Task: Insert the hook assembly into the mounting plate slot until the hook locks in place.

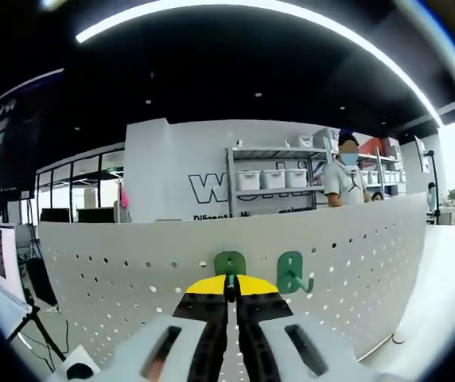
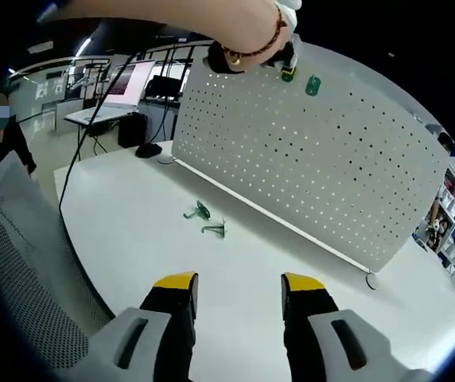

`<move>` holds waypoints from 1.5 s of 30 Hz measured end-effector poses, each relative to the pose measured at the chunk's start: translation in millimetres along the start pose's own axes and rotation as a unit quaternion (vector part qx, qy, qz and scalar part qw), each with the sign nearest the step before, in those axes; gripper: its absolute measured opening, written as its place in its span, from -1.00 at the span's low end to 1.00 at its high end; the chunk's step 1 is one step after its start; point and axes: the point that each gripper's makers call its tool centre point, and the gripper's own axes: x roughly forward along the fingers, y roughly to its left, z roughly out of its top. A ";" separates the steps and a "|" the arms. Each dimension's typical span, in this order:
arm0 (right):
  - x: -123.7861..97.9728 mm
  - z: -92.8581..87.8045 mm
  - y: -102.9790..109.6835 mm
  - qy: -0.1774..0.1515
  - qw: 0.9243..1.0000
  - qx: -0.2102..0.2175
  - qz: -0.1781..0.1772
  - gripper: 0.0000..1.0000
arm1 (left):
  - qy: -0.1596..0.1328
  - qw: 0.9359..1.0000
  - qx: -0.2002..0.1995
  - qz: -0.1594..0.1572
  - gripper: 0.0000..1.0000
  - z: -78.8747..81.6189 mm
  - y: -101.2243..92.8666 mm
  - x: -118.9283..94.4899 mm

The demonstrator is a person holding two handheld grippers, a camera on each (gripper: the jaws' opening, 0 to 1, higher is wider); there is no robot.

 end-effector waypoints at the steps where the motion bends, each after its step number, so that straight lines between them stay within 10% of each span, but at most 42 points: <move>1: 0.0 -0.7 -0.1 0.001 1.000 0.001 0.000 -0.22 | 0.002 1.000 -0.002 0.001 -0.97 -1.2 0.1 0.7; 29: 2.4 1.2 2.6 0.001 1.000 0.005 0.006 -0.27 | -0.001 0.999 -0.026 0.034 -0.97 -9.4 5.9 14.4; 45: 2.7 -1.2 0.2 0.003 1.000 0.004 0.001 -0.27 | 0.010 0.999 -0.030 -0.012 -0.67 -2.2 3.6 4.0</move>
